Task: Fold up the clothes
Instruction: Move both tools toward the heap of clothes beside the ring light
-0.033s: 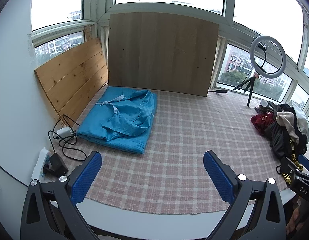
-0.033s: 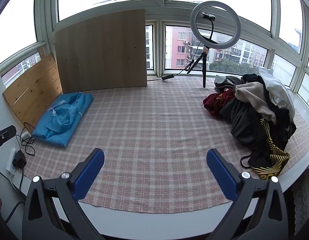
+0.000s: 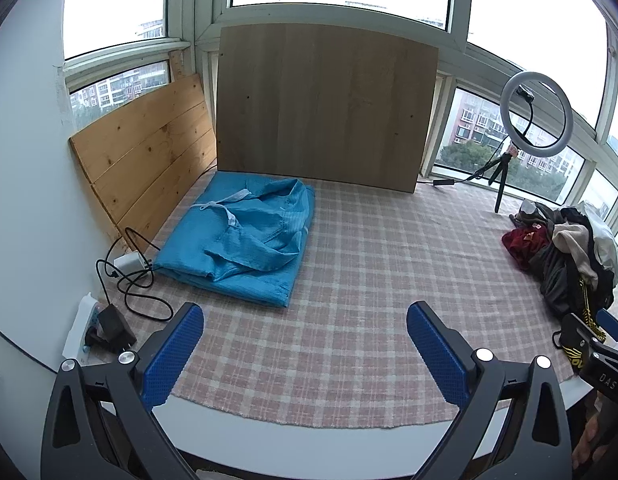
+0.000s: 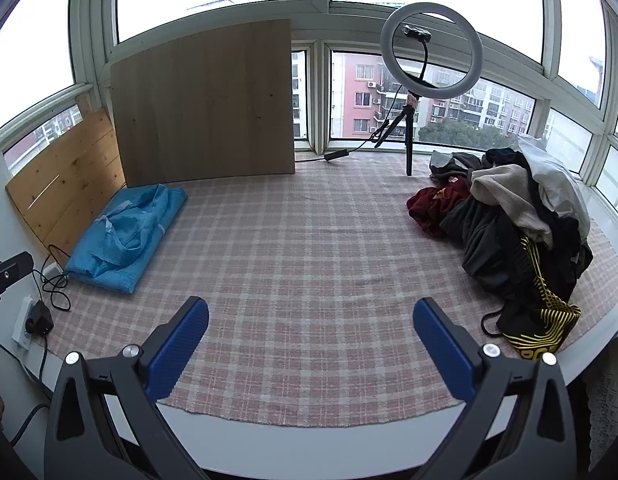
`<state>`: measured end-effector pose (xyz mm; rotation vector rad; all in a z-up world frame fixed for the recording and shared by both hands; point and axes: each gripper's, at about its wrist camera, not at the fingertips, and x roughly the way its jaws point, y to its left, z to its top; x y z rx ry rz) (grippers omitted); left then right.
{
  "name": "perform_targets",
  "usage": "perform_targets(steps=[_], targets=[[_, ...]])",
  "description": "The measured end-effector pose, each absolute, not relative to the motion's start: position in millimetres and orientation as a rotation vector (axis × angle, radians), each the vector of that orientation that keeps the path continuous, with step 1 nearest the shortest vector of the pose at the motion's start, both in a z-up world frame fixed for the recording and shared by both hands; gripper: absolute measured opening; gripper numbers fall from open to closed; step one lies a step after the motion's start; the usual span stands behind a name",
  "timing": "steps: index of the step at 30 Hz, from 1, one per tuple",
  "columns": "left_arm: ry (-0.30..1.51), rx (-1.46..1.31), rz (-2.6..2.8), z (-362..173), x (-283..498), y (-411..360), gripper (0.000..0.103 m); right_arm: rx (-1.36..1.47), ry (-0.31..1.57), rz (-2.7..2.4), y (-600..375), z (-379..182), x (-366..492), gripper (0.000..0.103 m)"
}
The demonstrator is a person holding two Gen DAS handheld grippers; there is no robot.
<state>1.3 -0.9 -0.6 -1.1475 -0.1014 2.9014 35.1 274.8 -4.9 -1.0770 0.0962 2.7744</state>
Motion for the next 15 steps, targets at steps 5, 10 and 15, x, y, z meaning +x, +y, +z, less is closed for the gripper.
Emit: perform_targets(steps=[5,10,15], targets=[[-0.096,-1.116,2.935,-3.0,6.4,-4.5,0.102,-1.068,0.105,2.788,275.6,-3.3,36.8,0.103],[-0.059,-1.165,2.921,-2.9,-0.9,-3.3,0.102,-1.059,0.113,2.801,276.3,-1.8,38.6,0.103],[-0.095,-1.159,2.893,-8.5,-3.1,-8.0,0.102,-1.053,0.117,2.806,273.5,-3.8,40.9,0.103]])
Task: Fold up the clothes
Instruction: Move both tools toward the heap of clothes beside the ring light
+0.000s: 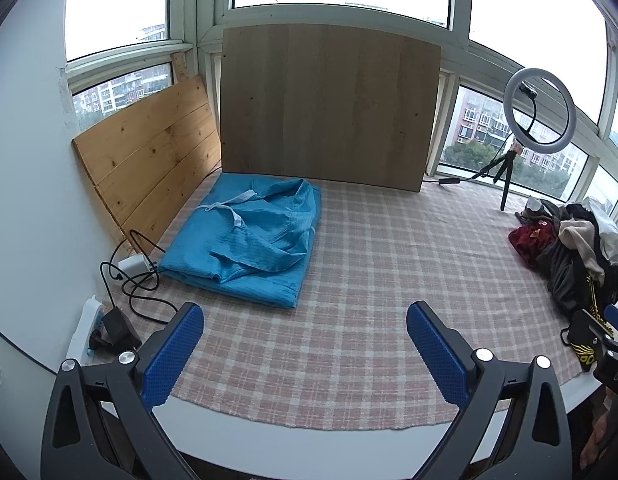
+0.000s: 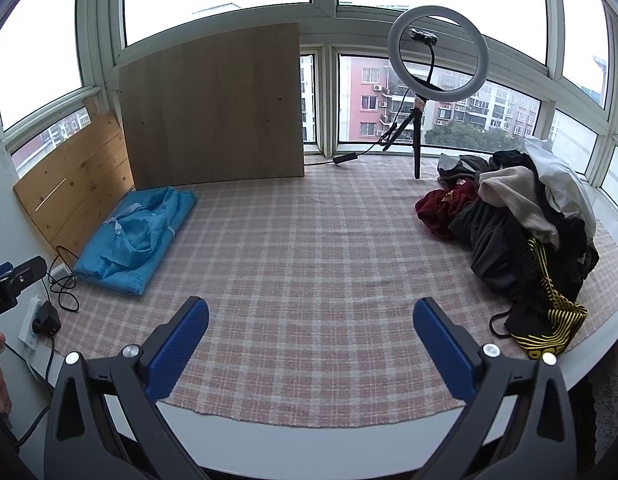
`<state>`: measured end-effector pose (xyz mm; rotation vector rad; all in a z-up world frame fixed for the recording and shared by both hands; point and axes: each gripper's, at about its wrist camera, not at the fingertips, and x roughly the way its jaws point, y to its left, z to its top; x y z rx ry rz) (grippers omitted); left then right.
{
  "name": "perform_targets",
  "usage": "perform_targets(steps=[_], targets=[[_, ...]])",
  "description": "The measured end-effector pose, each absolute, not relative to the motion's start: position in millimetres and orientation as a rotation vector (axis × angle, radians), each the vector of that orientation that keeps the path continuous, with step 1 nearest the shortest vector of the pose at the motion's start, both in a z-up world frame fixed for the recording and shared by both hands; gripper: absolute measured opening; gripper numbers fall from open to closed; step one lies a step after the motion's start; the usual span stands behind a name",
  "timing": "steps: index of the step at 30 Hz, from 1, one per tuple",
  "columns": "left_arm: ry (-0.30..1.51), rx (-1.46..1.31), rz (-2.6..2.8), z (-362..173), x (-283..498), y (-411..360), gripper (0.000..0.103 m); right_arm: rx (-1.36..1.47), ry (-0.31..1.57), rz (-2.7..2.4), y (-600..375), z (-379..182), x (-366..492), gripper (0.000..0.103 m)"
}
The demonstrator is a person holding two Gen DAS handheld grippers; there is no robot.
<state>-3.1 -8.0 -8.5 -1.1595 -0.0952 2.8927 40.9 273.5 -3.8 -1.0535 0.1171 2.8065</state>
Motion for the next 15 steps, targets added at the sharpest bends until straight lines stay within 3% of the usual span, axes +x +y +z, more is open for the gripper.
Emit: perform_targets(steps=[9,15], targets=[[-0.057,-1.112,2.915,-11.7,1.1,-6.5,0.101,-1.055,0.148,2.781,275.2,-4.4,40.5,0.103],[-0.096,-1.118,2.852,-14.7,-2.3,-0.9,0.093,-1.03,0.155,2.767,277.0,-3.7,43.8,0.103]])
